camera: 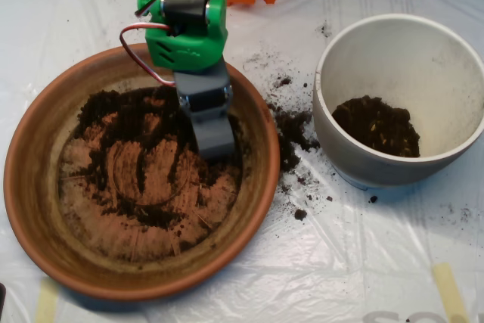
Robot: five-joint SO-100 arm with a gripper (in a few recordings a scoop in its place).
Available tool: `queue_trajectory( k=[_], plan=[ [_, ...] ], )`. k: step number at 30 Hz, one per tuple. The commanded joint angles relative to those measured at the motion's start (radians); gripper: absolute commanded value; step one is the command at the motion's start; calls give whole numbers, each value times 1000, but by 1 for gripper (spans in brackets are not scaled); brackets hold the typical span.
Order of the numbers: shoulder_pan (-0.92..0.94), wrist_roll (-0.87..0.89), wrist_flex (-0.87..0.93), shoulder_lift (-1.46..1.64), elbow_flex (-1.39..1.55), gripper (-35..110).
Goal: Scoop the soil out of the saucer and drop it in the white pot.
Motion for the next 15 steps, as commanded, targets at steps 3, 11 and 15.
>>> queue_trajectory(
  k=[3,11,15],
  plan=[
    [38,-26,48,89,5,8],
    [54,-55,141,189,-48,0],
    [38,-15,189,267,-104,0]
  ],
)
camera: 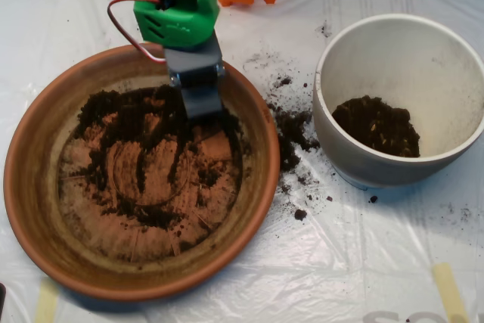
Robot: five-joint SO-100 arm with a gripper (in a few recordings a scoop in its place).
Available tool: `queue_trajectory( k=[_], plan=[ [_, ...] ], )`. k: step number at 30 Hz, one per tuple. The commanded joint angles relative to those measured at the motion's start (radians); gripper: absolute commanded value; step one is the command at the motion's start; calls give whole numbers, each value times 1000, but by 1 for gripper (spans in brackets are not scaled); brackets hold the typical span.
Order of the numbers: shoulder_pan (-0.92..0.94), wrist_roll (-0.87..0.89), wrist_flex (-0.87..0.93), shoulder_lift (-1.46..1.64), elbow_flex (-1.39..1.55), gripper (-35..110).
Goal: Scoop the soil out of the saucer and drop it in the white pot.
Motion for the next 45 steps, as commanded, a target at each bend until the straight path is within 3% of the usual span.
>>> queue_trajectory(
  k=[1,13,22,34,45],
  plan=[
    [-2,25,40,160,-97,0],
    [-98,187,49,298,-236,0],
    [-242,225,206,339,-500,0],
    [-497,278,523,-84,-1212,0],
    [-759,247,534,-227,-1255,0]
  ],
)
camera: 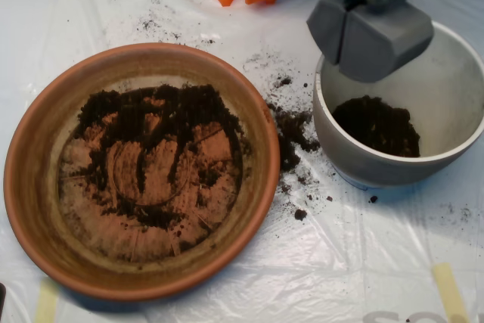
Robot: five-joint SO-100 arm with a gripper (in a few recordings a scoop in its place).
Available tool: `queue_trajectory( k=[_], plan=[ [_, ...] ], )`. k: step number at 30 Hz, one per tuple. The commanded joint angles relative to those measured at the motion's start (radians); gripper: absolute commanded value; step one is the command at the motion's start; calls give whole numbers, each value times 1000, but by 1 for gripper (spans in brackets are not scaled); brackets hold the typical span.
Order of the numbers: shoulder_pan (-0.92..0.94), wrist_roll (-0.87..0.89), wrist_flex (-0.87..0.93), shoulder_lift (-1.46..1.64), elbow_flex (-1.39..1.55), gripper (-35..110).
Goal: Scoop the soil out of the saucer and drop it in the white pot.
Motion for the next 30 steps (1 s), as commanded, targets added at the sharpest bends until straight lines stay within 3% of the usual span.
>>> queue_trajectory(
  k=[1,6,10,18,30],
  plan=[
    [-77,-20,14,12,-75,0],
    [-98,-32,26,-9,-64,2],
    [-83,-29,26,12,-49,27],
    [-61,-21,17,44,21,25],
    [41,94,-54,227,156,38]
  ],
)
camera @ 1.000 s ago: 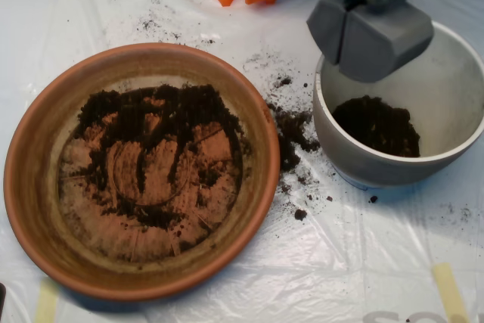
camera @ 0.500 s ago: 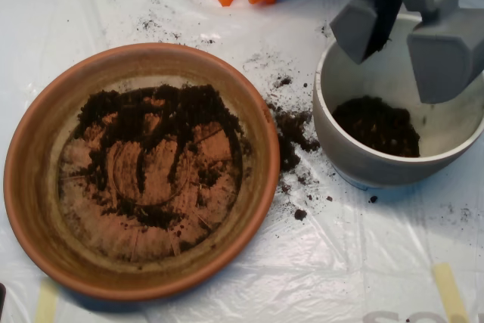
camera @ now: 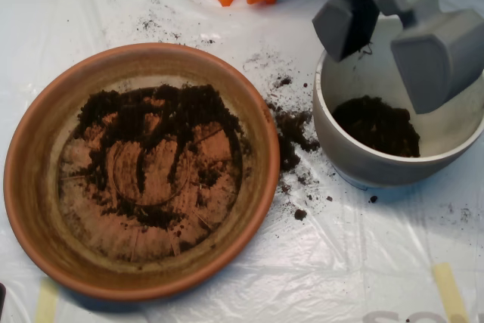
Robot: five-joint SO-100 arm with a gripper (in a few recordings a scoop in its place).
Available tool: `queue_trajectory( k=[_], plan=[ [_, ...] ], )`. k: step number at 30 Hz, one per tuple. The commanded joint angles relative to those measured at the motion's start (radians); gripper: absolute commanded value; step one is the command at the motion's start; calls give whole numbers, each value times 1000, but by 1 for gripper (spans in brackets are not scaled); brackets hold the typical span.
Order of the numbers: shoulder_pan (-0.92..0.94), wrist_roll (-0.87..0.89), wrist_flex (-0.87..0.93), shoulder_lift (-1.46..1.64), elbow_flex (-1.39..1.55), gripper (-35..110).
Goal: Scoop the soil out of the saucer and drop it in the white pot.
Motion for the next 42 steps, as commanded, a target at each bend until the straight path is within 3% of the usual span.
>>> queue_trajectory(
  k=[1,19,42],
  plan=[
    [51,48,-18,160,20,39],
    [597,86,-488,601,874,45],
    [704,40,-632,548,1157,58]
  ],
)
